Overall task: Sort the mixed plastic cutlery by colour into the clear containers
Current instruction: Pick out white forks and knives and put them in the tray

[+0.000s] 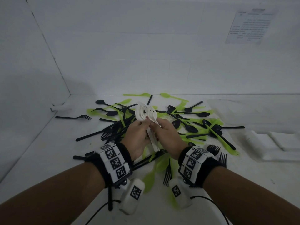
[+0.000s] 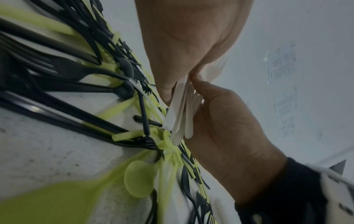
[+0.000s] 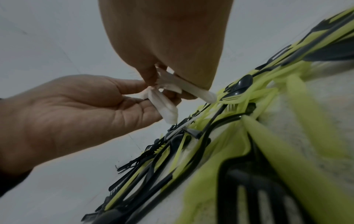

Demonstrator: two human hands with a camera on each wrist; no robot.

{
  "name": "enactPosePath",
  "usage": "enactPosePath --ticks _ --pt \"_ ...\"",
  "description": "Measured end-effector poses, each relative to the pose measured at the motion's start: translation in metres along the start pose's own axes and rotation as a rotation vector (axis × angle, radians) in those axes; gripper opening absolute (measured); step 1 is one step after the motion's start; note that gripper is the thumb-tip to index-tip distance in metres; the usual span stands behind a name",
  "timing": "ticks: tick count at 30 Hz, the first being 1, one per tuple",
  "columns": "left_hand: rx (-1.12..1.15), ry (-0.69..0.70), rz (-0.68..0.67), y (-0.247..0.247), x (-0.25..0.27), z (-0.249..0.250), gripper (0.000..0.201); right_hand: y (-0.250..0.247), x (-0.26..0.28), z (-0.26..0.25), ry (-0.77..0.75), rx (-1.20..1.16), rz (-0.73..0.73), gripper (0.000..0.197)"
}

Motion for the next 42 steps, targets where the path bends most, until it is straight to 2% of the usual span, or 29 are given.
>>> enactPosePath --ticks 8,12,16,21,30,36,39,42 --pt "0.044 0.022 0.020 -0.010 -0.003 0.006 0.024 0.002 0.000 0.003 0.059 0.012 0.138 0.024" --pt "0.049 0.056 -0.011 -0.016 -0.003 0.014 0.025 0.007 0.002 0.000 0.036 0.020 0.065 0.022" --pt "0.045 0.074 -0.052 -0.021 0.000 0.015 0.023 0.011 0.001 0.000 0.027 0.092 0.071 0.023" --pt "0.000 0.102 -0.027 -0.025 -0.003 0.017 0.022 0.018 0.001 -0.006 0.089 0.051 0.020 0.027" --pt "-0.058 0.078 -0.073 -0.016 -0.006 0.020 0.023 0.012 0.002 -0.003 0.092 0.171 0.007 0.030" --pt "-0.037 0.077 -0.067 -0.004 -0.010 0.025 0.021 -0.003 0.008 -0.006 0.061 0.103 0.150 0.030" --pt "-0.037 0.061 -0.083 -0.004 -0.012 0.023 0.026 -0.016 0.008 -0.003 0.122 -0.012 0.233 0.027" --pt "-0.084 0.059 -0.095 -0.003 -0.012 0.020 0.029 -0.023 0.005 0.001 0.175 -0.128 0.251 0.012"
Point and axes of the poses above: each hand's wrist, its own x-axis away from the middle knuckle, its own y-axis out of the palm, z = x × y, the point moved 4 cm from there along -x, towards the middle knuckle, and after that the axes turned 9 degrees about -y, right-handed, at the moved point
